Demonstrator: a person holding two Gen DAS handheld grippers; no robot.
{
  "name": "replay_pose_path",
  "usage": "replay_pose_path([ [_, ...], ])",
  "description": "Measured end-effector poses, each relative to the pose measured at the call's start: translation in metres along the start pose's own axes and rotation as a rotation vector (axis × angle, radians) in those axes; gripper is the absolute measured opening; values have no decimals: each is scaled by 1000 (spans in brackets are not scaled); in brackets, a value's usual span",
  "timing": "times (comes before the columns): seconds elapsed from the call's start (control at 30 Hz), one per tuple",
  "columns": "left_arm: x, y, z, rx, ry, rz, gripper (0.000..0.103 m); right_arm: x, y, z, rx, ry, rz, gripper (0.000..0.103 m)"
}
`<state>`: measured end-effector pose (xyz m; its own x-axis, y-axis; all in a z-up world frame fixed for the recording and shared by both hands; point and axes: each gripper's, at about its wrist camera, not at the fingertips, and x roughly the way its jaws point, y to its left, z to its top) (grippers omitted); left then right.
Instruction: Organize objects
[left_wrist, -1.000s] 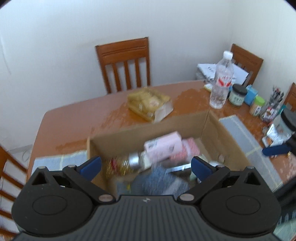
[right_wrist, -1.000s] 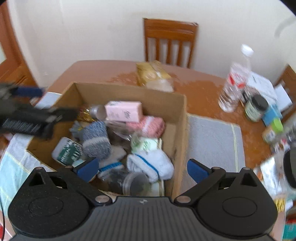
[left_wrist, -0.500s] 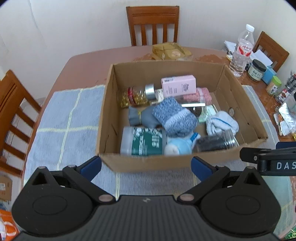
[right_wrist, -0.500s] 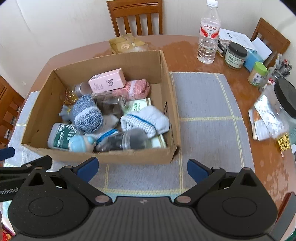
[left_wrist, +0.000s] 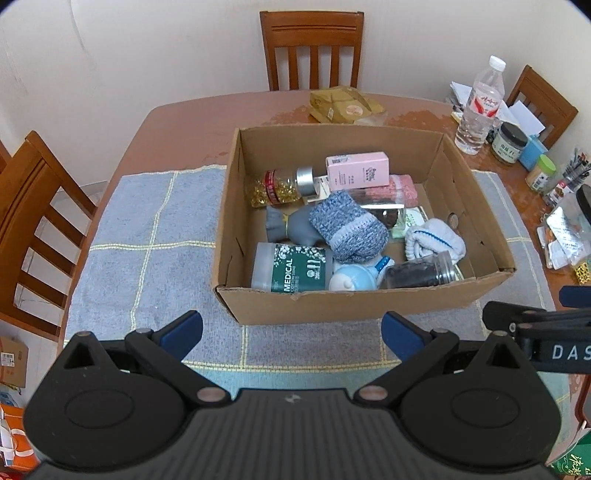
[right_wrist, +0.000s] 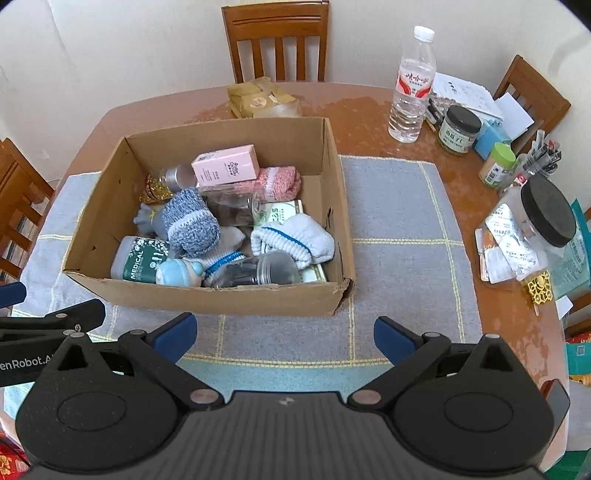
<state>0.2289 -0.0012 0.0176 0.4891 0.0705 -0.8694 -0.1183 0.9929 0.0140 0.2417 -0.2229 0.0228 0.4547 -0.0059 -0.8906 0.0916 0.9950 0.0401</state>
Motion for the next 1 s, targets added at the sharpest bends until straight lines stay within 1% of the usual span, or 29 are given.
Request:
replay_pose_path([
  [0.23, -5, 3, 4, -9, -15, 13, 102, -2, 2, 2, 5, -6, -7, 103],
  [0.6, -4, 2, 6, -12, -6, 13, 102, -2, 1, 3, 7, -3, -4, 103],
  [1.0, -8, -1, 9, -9, -15, 23, 102, -2, -3, 6, 8, -8, 5, 103],
])
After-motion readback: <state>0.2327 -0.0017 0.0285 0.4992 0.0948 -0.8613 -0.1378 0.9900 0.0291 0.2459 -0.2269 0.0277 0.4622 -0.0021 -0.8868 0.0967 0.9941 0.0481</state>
